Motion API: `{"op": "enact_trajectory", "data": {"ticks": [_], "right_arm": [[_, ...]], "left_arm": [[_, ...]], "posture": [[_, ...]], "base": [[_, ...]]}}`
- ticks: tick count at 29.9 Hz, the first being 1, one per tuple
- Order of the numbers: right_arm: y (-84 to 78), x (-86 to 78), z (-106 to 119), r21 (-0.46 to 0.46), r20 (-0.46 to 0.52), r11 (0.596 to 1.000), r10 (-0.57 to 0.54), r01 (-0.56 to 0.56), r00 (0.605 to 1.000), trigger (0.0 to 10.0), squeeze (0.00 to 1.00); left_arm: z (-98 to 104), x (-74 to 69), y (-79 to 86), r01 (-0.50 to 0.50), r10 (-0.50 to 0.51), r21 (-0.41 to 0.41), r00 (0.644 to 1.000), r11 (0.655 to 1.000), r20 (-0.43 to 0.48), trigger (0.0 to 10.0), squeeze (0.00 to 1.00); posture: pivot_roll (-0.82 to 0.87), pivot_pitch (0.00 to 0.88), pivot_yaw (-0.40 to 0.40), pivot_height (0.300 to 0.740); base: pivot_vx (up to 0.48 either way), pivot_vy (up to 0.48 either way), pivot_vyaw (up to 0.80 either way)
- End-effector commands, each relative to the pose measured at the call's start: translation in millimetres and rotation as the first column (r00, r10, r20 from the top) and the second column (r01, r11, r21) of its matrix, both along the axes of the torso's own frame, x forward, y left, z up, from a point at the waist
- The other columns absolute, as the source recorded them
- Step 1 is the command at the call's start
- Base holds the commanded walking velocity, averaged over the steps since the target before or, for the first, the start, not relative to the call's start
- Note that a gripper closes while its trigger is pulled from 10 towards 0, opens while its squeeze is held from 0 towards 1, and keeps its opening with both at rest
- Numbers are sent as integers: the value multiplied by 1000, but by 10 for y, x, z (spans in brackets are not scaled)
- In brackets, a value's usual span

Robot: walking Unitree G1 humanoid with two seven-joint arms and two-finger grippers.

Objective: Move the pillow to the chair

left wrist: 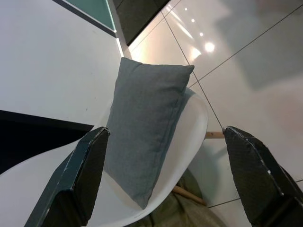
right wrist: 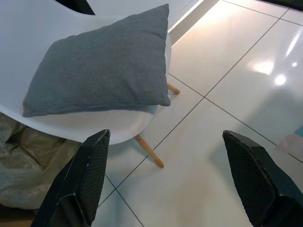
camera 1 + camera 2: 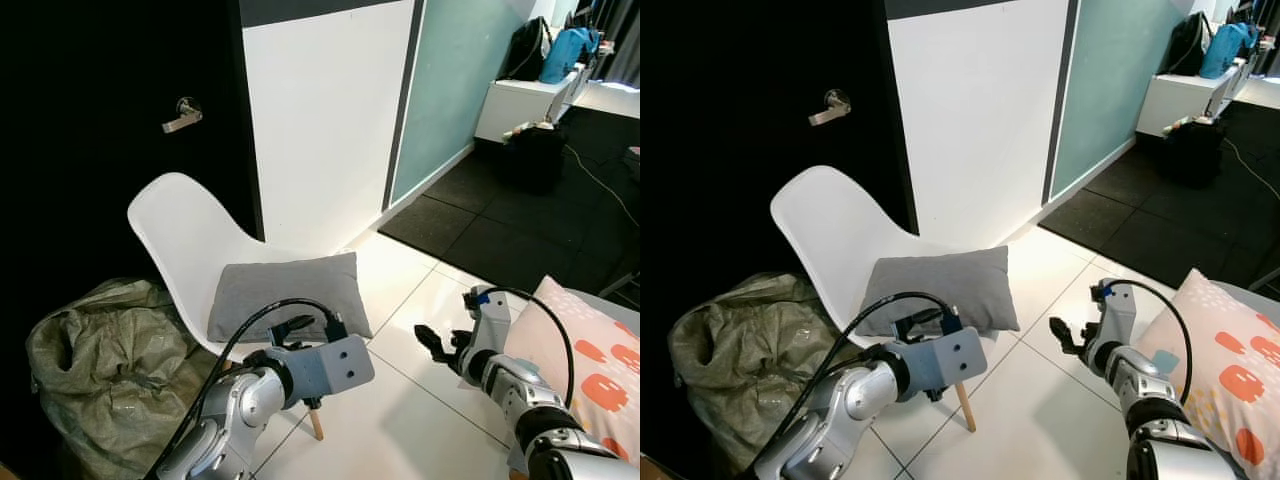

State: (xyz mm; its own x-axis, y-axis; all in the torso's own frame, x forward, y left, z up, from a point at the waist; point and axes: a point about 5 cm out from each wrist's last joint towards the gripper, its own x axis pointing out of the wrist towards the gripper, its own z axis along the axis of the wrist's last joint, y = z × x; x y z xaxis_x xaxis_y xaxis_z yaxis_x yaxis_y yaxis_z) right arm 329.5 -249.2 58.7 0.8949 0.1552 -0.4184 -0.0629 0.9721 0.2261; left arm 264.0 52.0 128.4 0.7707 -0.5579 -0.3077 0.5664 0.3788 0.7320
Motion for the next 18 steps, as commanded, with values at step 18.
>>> {"op": "enact_trajectory", "data": {"ticks": [18], "right_arm": [[113, -56, -134, 13, -31, 1000, -10, 10, 999, 10000, 0]], "left_arm": [[170, 28, 90, -82, 11, 160, 917, 984, 399, 10000, 0]], "posture": [[-152, 23, 43, 734]], "base": [[0, 0, 0]]}}
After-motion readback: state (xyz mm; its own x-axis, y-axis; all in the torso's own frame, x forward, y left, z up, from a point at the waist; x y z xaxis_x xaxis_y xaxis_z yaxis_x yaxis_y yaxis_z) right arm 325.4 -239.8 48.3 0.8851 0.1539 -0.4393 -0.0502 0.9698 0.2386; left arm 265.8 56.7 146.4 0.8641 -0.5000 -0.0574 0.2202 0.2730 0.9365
